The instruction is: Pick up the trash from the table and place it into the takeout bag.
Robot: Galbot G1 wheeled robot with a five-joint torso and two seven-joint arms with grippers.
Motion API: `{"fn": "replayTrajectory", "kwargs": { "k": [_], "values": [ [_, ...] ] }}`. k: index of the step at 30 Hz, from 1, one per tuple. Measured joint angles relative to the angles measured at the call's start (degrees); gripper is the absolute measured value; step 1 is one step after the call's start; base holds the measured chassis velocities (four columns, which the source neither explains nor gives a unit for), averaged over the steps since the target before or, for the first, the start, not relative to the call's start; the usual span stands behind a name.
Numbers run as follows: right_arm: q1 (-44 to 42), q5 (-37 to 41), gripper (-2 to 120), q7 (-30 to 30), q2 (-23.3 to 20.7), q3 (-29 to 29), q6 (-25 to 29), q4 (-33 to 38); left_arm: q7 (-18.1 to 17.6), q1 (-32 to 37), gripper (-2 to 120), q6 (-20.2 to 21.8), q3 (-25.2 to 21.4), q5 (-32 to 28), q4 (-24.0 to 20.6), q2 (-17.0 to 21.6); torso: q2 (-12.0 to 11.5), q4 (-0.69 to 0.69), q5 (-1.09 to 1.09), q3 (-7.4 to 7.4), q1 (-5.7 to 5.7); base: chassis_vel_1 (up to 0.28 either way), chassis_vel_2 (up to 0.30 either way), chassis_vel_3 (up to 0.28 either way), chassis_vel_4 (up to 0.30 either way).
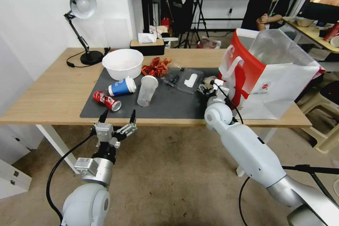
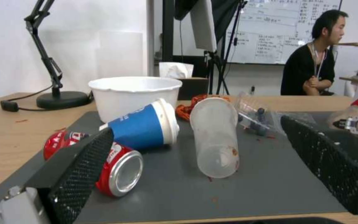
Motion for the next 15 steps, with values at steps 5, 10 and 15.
{"fn": "replayTrajectory", "kwargs": {
  "k": [5, 10, 15],
  "values": [
    [-0.16, 0.43, 47, -0.05, -0.11, 0.04, -0.17, -0.04, 0.00, 0.04, 100, -0.17, 0.13, 0.00, 0.06, 0.02, 0.00, 0.01, 0.00, 0.00, 0.00, 0.000, 0.000, 0.000, 0.000],
    [-0.38, 0.44, 27, -0.06, -0.21, 0.16, -0.18, 0.30, 0.00, 0.16, 100, -0.27, 0.18, 0.04, 0.06, 0.04, 0.00, 0.00, 0.00, 0.00, 0.00, 0.000, 0.000, 0.000, 0.000],
    [-0.40, 0.54, 14, -0.35, -0.39, 0.17, 0.08, 0.73, 0.01, 0.22, 100, -0.33, 0.18, 0.05, 0.02, 0.02, 0.00, 0.00, 0.00, 0.00, 0.00, 0.000, 0.000, 0.000, 0.000]
  ]
}}
